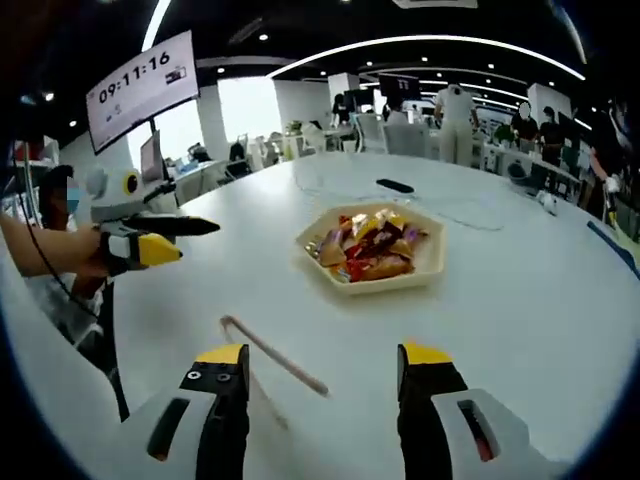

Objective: Place the target food into the container with the food tongs after gripping and lifting it, then release it inside without dropping or visibly crushing the food.

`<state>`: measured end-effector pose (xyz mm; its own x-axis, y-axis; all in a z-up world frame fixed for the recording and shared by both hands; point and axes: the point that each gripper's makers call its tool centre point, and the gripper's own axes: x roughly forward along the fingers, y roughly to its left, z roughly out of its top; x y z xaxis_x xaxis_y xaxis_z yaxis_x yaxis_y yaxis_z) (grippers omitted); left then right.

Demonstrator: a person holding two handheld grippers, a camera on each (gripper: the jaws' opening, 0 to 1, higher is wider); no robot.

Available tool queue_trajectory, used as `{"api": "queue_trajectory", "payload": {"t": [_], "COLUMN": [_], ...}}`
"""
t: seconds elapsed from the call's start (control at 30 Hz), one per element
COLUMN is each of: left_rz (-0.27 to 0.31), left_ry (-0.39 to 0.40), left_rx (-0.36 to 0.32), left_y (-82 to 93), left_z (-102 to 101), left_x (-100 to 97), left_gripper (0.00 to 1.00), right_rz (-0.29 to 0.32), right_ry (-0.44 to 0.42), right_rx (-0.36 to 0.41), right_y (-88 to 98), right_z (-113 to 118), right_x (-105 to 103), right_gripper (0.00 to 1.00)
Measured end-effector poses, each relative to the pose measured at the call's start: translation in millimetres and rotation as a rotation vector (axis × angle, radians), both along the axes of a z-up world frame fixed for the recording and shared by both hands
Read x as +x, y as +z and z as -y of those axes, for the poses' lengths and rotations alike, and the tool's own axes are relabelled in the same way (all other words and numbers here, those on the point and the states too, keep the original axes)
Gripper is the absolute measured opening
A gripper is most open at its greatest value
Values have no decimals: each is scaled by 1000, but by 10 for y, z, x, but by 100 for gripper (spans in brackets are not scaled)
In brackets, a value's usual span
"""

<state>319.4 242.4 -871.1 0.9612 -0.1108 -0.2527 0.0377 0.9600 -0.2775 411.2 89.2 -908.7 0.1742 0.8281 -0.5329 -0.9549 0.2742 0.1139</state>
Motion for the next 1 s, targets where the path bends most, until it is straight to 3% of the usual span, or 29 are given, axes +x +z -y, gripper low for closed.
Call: {"api": "queue_trajectory", "payload": {"t": [0.13,0.43,0.63,1.0], "left_rz": [37,61,87,95], "left_ry": [33,83,145,180], "left_rx": [-28,-46,-94,-89], "left_y": [89,164,222,267], "left_z": [-72,-180,-302,-432], "left_x": [-60,-191,-271,-379], "left_gripper": [99,99,99,99], "right_rz": [12,23,40,58], "right_ry": [-25,-58,-75,-82], "right_rx": [13,94,115,143], "right_y": [61,324,451,632], "right_z": [18,69,95,43], "right_x": [14,26,65,64], "right_gripper": [61,63,65,65]}}
